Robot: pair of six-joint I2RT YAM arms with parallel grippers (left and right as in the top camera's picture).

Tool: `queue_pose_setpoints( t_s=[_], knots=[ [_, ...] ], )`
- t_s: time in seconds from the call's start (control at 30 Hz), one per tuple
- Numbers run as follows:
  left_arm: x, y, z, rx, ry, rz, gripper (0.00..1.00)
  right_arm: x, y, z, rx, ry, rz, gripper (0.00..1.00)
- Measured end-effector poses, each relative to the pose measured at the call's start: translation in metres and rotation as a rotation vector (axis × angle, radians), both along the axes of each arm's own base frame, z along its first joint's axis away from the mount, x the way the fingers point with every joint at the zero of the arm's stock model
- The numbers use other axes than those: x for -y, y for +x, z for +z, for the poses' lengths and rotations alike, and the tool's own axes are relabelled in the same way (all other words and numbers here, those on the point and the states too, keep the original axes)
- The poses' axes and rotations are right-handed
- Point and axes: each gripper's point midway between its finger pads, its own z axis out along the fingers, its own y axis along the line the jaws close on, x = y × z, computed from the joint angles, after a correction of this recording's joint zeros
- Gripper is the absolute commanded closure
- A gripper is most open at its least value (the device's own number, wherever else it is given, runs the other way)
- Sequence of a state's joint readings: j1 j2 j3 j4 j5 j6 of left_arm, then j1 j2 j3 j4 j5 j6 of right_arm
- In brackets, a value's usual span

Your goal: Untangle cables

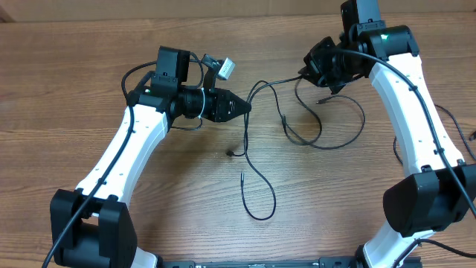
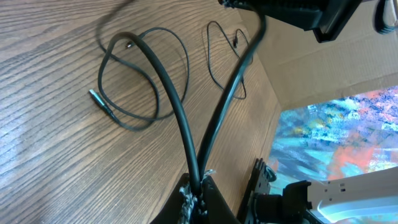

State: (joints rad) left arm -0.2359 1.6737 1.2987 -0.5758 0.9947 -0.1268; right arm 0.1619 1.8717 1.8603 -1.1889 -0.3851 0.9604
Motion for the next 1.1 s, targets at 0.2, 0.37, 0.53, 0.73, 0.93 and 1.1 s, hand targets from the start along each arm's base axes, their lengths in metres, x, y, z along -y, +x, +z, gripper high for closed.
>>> queue_pose_setpoints(
  t_s=[0.2,0.37,0.53,0.73,0.93,1.1],
  knots=[
    [-0.007,0.005,-0.012,-0.006,0.073,0.046,0.95,0.015,0.005,-0.007,0.072,-0.159,0.069,0.96],
    [-0.016,0.014,-0.026,0.010,0.172,0.108,0.94,0.039,0.008,-0.012,0.116,-0.333,0.143,0.96],
    [-0.023,0.019,-0.032,0.019,0.223,0.144,0.96,0.084,0.004,-0.013,0.082,-0.512,0.115,0.96],
    [-0.036,0.022,-0.046,0.002,0.319,0.196,0.96,0.149,0.012,0.045,0.153,-0.666,0.012,0.96],
    [-0.071,0.022,-0.072,-0.040,0.528,0.302,0.96,0.245,-0.001,0.126,0.250,-0.773,-0.247,0.96],
    [-0.102,0.028,-0.083,-0.054,0.671,0.423,0.96,0.331,-0.041,0.173,0.279,-0.847,-0.495,0.96]
  ],
)
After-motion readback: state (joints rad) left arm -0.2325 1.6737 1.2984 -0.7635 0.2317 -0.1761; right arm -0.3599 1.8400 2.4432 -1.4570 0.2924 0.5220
